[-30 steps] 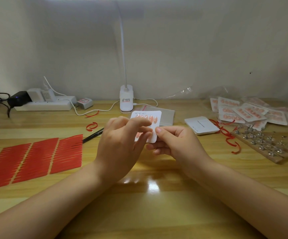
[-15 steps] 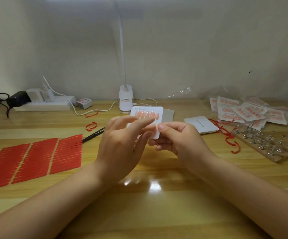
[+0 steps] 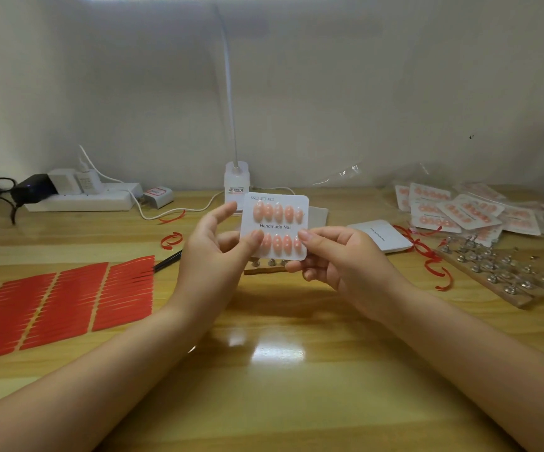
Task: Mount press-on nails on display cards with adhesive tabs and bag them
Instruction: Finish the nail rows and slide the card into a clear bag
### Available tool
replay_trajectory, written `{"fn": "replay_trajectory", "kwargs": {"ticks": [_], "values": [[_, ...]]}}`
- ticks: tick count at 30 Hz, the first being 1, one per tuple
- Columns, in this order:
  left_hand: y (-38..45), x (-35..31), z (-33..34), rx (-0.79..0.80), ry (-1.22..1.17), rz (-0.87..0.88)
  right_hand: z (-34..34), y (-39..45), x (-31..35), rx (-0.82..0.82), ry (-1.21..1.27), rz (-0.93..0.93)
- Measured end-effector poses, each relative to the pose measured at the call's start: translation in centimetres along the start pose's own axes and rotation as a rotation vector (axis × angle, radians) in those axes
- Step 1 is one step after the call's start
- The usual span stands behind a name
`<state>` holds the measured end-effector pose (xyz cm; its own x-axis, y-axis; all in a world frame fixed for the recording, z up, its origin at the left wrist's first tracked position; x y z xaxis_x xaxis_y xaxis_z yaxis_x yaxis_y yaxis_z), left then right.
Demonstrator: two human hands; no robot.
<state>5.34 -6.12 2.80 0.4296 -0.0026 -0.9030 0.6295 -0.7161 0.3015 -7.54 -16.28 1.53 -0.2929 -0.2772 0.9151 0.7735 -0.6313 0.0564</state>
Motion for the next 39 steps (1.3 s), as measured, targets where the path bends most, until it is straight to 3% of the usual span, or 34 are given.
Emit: {"fn": "replay_trajectory", "kwargs": {"ticks": [8,16,24,33,39], "values": [[-0.6,-0.4,0.9,0.039,-0.054,0.011,-1.3,0.0,0.7,-0.083,-0.231,-0.103],[-0.3,0.2,0.4,-0.002,-0.056,-0.009,-0.3,0.2,0.0,0.04,0.004,-0.043],[-0.5,0.6,1.1,0.033,-0.072,-0.006,-1.4,0.2,0.7,-0.025,-0.22,-0.136],[-0.3,0.8,0.9,0.02,-0.141,-0.042,-0.6,0.4,-0.8,0.053,0.066,0.004],[-0.6,0.7,1.2,0.032,-0.09,-0.002,-1.6,0.4,-1.7,-0.014,-0.025,0.06]]}}
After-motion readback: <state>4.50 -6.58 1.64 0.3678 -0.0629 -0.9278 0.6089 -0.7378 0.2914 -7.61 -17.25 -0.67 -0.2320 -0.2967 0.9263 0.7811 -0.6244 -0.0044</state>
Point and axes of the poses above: each hand's wrist, its own y-axis towards the middle knuckle, its own z-axis out of the palm, x = y × z, the point moved 10 cm from there along y, towards the middle knuckle, and after that the axes turned 15 degrees about y, right-handed, at the moved point
